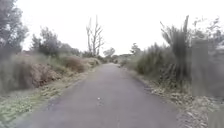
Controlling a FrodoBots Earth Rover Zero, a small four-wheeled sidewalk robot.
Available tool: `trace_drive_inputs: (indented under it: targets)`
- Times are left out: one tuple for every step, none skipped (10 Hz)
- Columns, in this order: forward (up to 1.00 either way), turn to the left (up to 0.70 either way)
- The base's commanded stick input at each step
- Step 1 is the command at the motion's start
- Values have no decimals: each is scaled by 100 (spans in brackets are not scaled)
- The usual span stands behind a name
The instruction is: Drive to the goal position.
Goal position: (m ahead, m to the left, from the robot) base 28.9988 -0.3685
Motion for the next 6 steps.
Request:
trace_drive_inputs:
  targets:
    - [100,0]
    - [100,0]
    - [100,0]
    - [100,0]
    - [100,-40]
    - [100,-40]
